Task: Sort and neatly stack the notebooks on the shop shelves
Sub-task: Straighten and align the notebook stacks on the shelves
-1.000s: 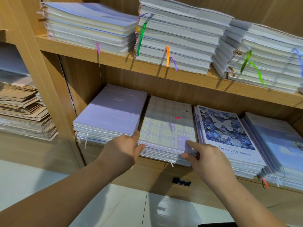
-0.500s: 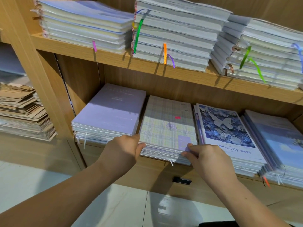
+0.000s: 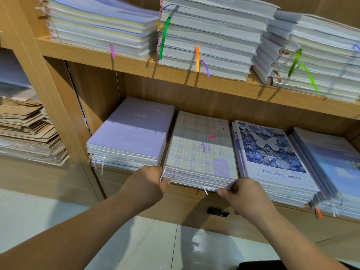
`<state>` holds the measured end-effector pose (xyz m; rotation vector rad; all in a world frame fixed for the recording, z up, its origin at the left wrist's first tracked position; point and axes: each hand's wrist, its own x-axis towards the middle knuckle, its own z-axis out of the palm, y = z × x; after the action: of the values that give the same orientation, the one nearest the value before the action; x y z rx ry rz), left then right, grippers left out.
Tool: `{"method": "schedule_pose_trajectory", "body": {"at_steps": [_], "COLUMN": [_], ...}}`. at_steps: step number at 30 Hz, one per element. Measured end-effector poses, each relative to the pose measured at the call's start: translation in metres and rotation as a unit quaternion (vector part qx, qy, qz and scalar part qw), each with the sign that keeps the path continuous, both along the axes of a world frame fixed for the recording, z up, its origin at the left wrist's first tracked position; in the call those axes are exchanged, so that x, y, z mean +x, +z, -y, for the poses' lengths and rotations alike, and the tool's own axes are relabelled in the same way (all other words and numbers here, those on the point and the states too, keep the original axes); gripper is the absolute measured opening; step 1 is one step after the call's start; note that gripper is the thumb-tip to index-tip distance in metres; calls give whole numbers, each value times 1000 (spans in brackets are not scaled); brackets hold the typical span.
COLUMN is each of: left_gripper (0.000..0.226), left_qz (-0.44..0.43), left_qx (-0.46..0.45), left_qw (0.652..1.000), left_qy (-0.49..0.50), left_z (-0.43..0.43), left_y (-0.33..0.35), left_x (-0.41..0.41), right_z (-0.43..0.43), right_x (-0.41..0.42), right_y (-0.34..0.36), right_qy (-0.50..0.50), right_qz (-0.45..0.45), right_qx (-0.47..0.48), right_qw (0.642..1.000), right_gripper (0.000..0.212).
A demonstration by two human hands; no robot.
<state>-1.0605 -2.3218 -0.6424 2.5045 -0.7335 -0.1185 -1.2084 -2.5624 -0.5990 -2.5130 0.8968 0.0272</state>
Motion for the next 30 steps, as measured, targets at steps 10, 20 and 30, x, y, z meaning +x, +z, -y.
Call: {"method": "schedule_pose_trajectory", "body": {"at_steps": [10, 20, 30], "left_gripper": [47, 30, 36], "left_qz": [48, 54, 95], "left_qx": [-12, 2, 36], "left_qw": [999, 999, 995], "left_qy": [-7, -6, -2], "left_z": [3, 5, 7], "left_y": [-6, -10, -14], "left_x": [-2, -1, -4], "right_z": [-2, 0, 0], "right_x": [2, -3, -2], "right_y": [-20, -17, -24], "right_qy": [-30, -42, -39], "right_qz": [62, 79, 86], "right_qx": [11, 12, -28], "right_qw": [998, 996, 995], "right_gripper": [36, 36, 40]}}
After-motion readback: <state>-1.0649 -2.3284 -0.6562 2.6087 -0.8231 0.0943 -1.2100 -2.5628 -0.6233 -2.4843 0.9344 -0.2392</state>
